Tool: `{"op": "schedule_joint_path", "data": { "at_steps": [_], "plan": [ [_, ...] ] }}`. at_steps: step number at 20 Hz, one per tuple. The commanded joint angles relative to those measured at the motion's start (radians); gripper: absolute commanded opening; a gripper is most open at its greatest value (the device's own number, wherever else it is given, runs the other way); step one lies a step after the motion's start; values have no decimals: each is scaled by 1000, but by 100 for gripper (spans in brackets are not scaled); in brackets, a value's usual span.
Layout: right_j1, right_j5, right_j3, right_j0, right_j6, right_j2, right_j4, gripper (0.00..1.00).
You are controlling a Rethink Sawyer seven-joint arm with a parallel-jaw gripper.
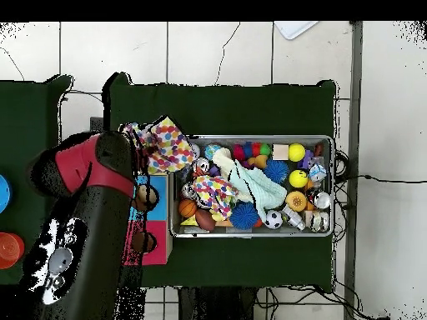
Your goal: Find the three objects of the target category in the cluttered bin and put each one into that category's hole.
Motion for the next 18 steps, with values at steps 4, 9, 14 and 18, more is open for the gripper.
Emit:
{"op": "schedule_joint_path", "data": {
  "at_steps": [4, 9, 14, 18],
  "plan": [
    [12, 55, 178, -24, -3, 56, -64, 0],
    [-2, 54, 188, -24, -19, 50, -74, 0],
    [1, 22, 203, -26, -13, 48, -88, 0],
    [46, -17, 180, -24, 34, 55, -90, 0]
  ]
}}
